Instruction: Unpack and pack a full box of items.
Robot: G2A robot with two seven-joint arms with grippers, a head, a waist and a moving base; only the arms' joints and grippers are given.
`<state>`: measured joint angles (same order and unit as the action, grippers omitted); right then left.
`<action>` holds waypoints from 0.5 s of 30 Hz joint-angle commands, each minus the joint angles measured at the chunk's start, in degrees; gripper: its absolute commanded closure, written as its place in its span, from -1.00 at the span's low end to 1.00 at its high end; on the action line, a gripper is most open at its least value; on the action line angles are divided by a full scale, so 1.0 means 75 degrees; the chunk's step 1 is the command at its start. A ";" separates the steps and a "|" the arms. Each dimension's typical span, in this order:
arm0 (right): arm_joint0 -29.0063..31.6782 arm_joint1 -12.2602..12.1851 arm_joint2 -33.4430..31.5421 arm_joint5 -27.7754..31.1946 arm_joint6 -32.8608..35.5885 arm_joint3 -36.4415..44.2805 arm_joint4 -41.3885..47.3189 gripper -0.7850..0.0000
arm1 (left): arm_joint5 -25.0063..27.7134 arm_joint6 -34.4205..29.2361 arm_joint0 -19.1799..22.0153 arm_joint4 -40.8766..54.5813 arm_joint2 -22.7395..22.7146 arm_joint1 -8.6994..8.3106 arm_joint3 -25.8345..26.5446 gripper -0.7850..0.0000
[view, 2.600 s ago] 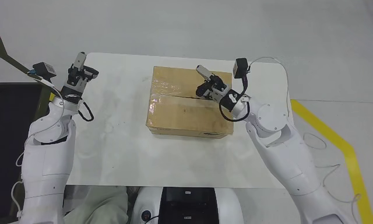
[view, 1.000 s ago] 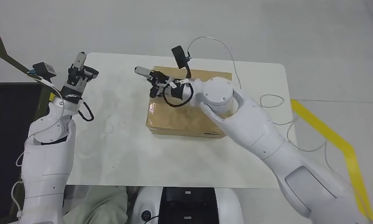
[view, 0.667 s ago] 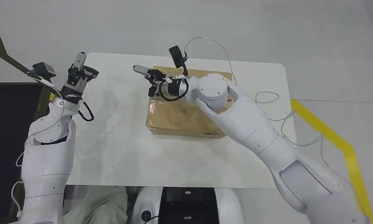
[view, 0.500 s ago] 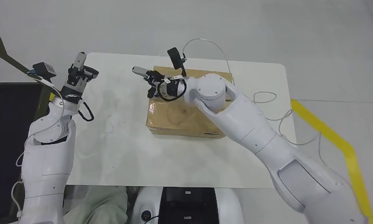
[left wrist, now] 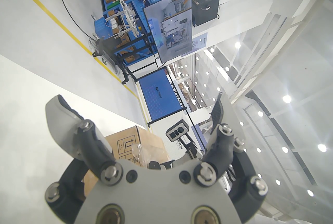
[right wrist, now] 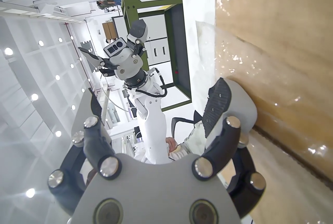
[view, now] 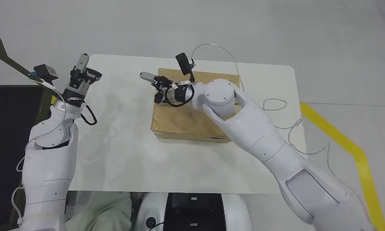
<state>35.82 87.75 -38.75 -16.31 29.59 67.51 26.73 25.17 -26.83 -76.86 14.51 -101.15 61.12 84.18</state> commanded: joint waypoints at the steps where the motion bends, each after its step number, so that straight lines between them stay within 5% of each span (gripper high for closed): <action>1: 0.0134 -0.0052 -0.0140 -0.0040 0.0001 0.0146 -0.0096 -1.00 | 0.0000 0.0000 0.0000 0.0000 0.0000 0.0000 0.0000 -1.00; 15: 0.0938 -0.0351 -0.0911 -0.0422 0.0098 0.0990 -0.0704 -1.00 | 0.0000 0.0000 0.0000 0.0000 0.0000 0.0000 0.0000 -1.00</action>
<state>42.57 85.23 -45.25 -19.40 30.32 74.59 21.69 25.17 -26.83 -76.86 14.51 -101.15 61.12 84.18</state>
